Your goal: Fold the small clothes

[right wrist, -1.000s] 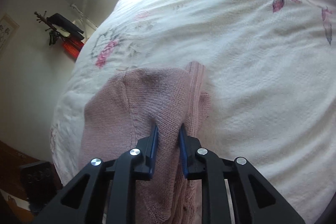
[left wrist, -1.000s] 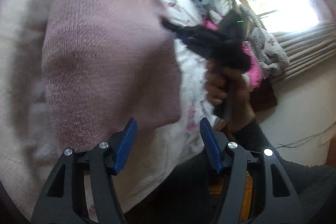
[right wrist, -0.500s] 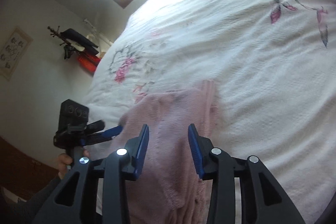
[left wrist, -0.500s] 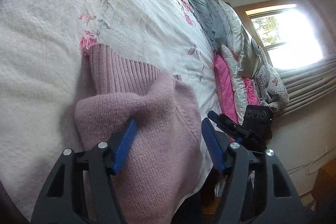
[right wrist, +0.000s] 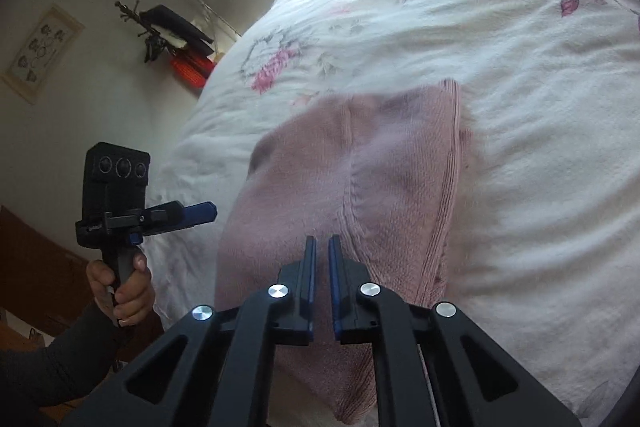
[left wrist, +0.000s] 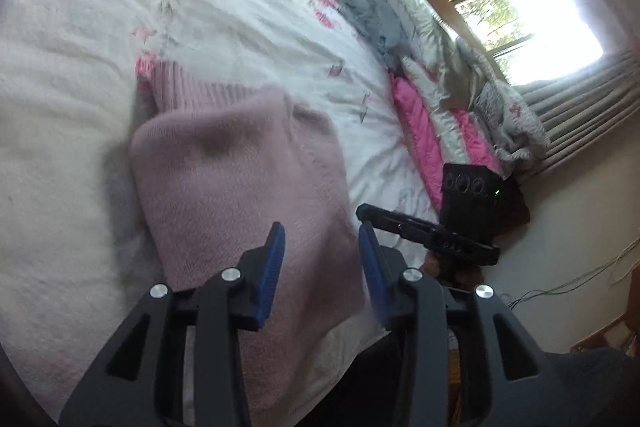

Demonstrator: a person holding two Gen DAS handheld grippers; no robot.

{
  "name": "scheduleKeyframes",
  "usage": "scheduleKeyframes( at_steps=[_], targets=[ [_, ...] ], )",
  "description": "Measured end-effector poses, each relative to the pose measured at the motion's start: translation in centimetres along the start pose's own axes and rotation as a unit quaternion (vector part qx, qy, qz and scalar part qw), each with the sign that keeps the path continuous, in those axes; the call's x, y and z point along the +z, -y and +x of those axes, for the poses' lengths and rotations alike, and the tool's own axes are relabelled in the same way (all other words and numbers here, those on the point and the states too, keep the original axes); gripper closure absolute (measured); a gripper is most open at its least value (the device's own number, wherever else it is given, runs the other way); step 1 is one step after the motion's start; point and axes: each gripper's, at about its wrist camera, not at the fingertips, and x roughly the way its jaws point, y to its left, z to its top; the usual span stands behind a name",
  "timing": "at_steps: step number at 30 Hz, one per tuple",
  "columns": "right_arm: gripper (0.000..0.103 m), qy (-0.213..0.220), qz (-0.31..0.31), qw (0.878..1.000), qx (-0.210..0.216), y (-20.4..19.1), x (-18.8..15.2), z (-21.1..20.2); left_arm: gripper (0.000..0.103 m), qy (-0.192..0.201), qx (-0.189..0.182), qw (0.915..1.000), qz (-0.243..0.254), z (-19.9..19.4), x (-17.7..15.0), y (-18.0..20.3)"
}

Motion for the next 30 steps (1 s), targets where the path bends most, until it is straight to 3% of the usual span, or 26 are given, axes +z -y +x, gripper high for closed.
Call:
scheduleKeyframes(
  at_steps=[2, 3, 5, 7, 10, 12, 14, 16, 18, 19, 22, 23, 25, 28, 30],
  targets=[
    [0.103, -0.015, 0.013, 0.999, -0.041, 1.6, -0.6, 1.6, 0.095, -0.015, 0.039, 0.9991, 0.001, 1.7, -0.6, -1.5],
    [0.103, -0.017, 0.023, 0.999, -0.041, 2.7, -1.0, 2.0, 0.101, -0.015, 0.044, 0.9989, -0.008, 1.8, -0.7, -2.3],
    [0.103, -0.012, 0.066, 0.998, -0.01, 4.7, -1.5, 1.9, 0.101, -0.012, 0.04, 0.9989, -0.019, 1.8, -0.8, -3.1],
    [0.103, -0.002, 0.081, 0.997, -0.005, 5.1, -1.8, 1.1, 0.103, -0.009, 0.055, 0.9983, -0.013, 1.5, -0.9, -2.6],
    [0.099, 0.021, 0.093, 0.995, 0.008, 4.3, -2.4, -1.1, 0.062, 0.018, 0.049, 0.9986, 0.012, -0.8, -1.7, 0.1],
    [0.099, 0.03, 0.084, 0.995, 0.036, 2.9, -3.4, -2.3, 0.06, 0.032, 0.024, 0.9987, 0.032, -2.1, -3.1, 2.0],
    [0.098, 0.021, 0.072, 0.996, 0.039, 1.8, -4.5, -2.1, 0.059, 0.025, 0.032, 0.9986, 0.033, -1.6, -4.1, 2.0],
    [0.098, 0.0, 0.071, 0.997, 0.017, 2.1, -5.3, -0.5, 0.064, 0.003, 0.063, 0.9979, 0.018, 0.2, -4.5, 0.4],
    [0.103, -0.018, 0.072, 0.996, -0.047, 3.5, -6.0, 1.1, 0.066, 0.001, 0.055, 0.9985, -0.001, 1.0, -4.8, -1.0],
    [0.103, -0.015, 0.076, 0.995, -0.055, 4.1, -6.2, 1.2, 0.065, 0.004, 0.047, 0.9988, -0.01, 0.9, -4.8, -1.0],
    [0.099, 0.01, 0.078, 0.996, -0.042, 2.9, -6.9, -0.8, 0.045, 0.019, 0.043, 0.9989, -0.003, -0.5, -5.5, 1.0],
    [0.098, 0.017, 0.068, 0.997, -0.041, 1.9, -7.1, -1.5, 0.036, 0.041, 0.023, 0.9988, 0.011, -2.2, -7.1, 2.6],
    [0.098, 0.026, 0.042, 0.998, -0.028, -0.3, -8.0, -2.5, 0.024, 0.062, 0.043, 0.997, 0.019, -3.2, -9.0, 2.9],
    [0.097, 0.006, 0.019, 0.999, -0.042, -1.7, -9.3, -1.0, 0.023, 0.046, 0.082, 0.9954, -0.015, -1.6, -10.5, 0.7],
    [0.099, -0.02, 0.03, 0.996, -0.08, -0.3, -9.7, 1.2, 0.023, 0.018, 0.107, 0.9937, -0.028, 0.3, -10.8, -0.6]
  ],
)
